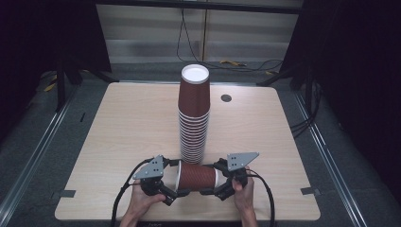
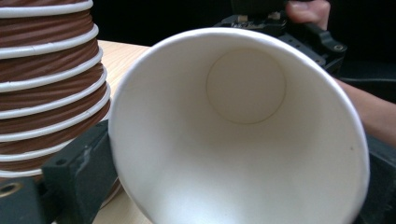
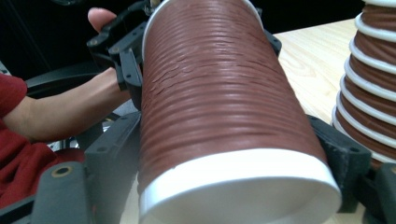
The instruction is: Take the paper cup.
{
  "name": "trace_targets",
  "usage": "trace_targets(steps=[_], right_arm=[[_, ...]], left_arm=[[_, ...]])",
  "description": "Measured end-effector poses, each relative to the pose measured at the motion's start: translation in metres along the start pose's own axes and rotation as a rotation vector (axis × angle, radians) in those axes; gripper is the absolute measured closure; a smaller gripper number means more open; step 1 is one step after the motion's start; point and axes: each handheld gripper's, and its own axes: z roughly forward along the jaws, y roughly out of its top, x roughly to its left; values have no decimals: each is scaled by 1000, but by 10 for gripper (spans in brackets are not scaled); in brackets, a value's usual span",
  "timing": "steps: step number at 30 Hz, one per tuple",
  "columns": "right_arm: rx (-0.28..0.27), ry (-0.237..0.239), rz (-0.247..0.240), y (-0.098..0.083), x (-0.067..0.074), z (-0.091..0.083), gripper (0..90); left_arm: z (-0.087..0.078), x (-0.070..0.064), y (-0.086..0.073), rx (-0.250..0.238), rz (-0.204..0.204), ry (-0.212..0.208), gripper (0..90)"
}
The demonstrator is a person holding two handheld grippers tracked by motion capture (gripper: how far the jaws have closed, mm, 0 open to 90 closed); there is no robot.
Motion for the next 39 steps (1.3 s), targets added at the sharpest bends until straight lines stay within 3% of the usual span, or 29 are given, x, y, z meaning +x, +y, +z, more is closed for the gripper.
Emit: trace_targets(steps=[9, 13, 27, 32, 36, 39], right_arm=[[2, -21, 5, -1, 0, 2, 136], [-27, -34, 13, -1, 1, 1, 134], [-60, -141, 13, 0, 4, -6, 133], [-94, -207, 21, -4, 4, -10, 130], [-129, -308, 44, -10, 4, -16, 129], [-153, -349, 51, -14, 5, -20, 128]], left_arm=[[-2, 0, 1, 15, 4, 7, 60], [-4, 2, 1, 20, 2, 16, 60], [-15, 8, 2, 60, -8, 67, 60], [-20, 10, 2, 84, -15, 88, 60], [-25, 12, 3, 100, -15, 99, 60], [-29, 13, 4, 118, -12, 116, 60]])
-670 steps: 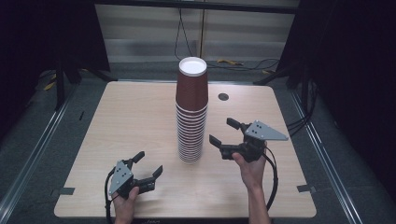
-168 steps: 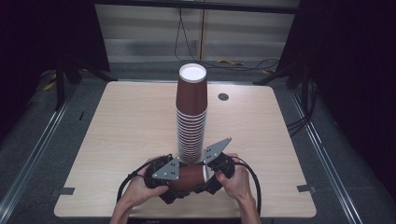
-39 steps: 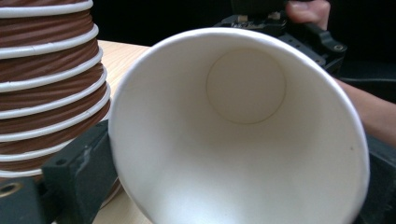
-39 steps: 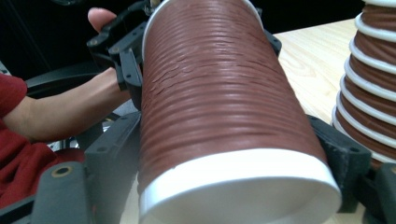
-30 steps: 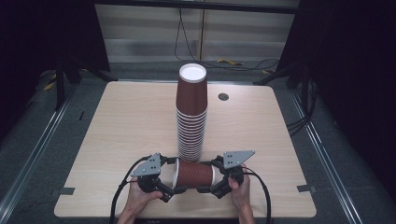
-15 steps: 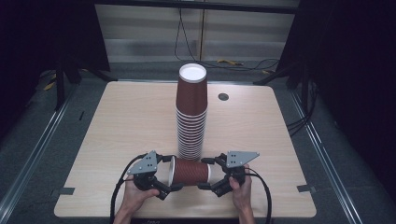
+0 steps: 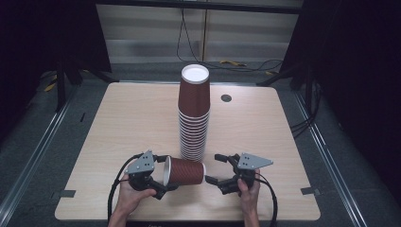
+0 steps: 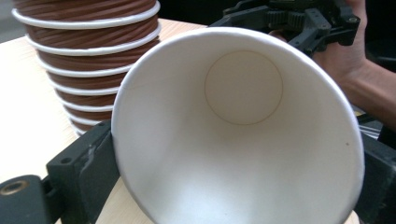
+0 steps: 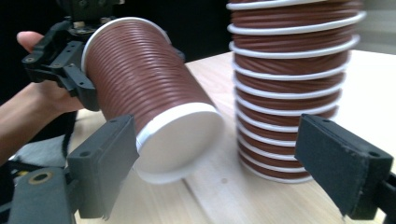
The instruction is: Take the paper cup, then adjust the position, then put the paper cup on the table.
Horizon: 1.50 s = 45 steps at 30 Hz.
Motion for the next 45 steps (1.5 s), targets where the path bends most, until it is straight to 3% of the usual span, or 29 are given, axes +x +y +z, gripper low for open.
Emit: trace_targets(steps=[7, 10, 12, 15, 17, 23, 27, 36, 40, 45], right_arm=[[-54, -114, -7, -4, 1, -12, 128], [-66, -197, -2, -4, 1, -16, 128], [-67, -281, -16, -4, 3, -17, 128], [-54, -319, -9, -5, 3, -18, 128], [-40, -373, -23, -7, 4, -17, 128], [-97, -539, -35, -20, 4, -19, 129], [-123, -606, -40, -24, 2, -22, 130], [-211, -645, -25, -28, 2, -28, 128], [-206, -643, -54, -28, 5, -27, 130], [-230, -644, -65, -30, 6, -28, 129]], left_arm=[[-11, 6, 3, 25, -3, 30, 60], [-15, 9, 2, 41, -10, 44, 60], [-17, 12, 1, 52, -14, 53, 59], [-21, 18, 2, 71, -38, 68, 59], [-24, 21, 2, 86, -48, 86, 59], [-33, 31, 5, 106, -73, 118, 59], [-36, 37, 8, 141, -78, 138, 58], [-43, 49, 14, 209, -98, 181, 58], [-42, 56, 14, 261, -107, 211, 58], [-46, 65, 14, 281, -142, 224, 58]])
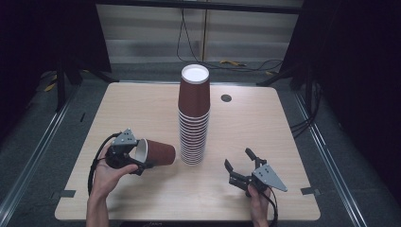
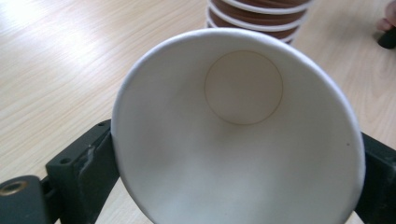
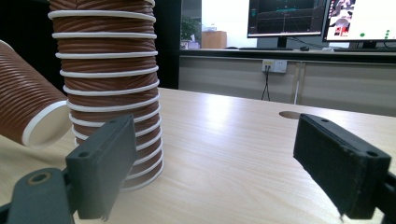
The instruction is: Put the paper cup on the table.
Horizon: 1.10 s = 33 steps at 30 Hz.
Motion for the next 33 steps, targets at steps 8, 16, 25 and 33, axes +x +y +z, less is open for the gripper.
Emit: trace_targets(steps=[8, 16, 25, 33], right_arm=[[-5, 15, 1, 0, -1, 0, 133], [-5, 20, 0, 0, -1, 0, 134], [-5, 17, 0, 0, -1, 0, 135], [-6, 17, -1, 0, -1, 0, 135]], left_arm=[[-5, 6, 24, 119, 54, 56, 57], [-9, 19, 36, 193, 64, 99, 53], [-7, 33, 45, 271, 51, 119, 50], [5, 36, 58, 382, 89, 129, 46]])
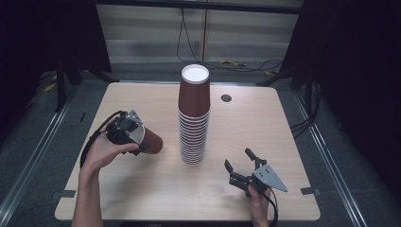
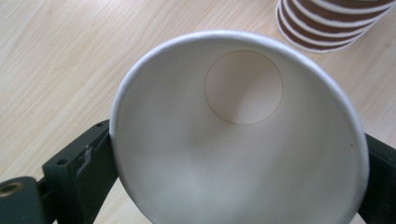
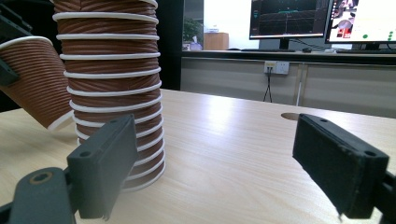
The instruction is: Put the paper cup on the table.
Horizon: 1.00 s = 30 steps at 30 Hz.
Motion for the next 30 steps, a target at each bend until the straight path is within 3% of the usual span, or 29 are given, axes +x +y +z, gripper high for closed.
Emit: trace_targets(steps=[3, 4, 9, 17, 24, 26, 30], right_arm=[[-1, -3, 1, 0, 0, 0, 135], [0, -3, 1, 0, 0, 0, 136], [0, -2, 1, 0, 0, 0, 136], [0, -2, 1, 0, 0, 0, 142], [0, -3, 1, 0, 0, 0, 134], [0, -3, 1, 0, 0, 0, 133], [0, -3, 1, 0, 0, 0, 134]], left_arm=[[1, -1, 7, 49, 24, 2, 45], [0, 0, 10, 76, 51, -4, 45], [4, -3, 19, 142, 80, -14, 44], [17, -8, 26, 188, 90, -13, 39], [24, -9, 37, 169, 84, -15, 29], [26, -10, 38, 151, 102, -13, 27], [29, -11, 39, 117, 92, -8, 27]])
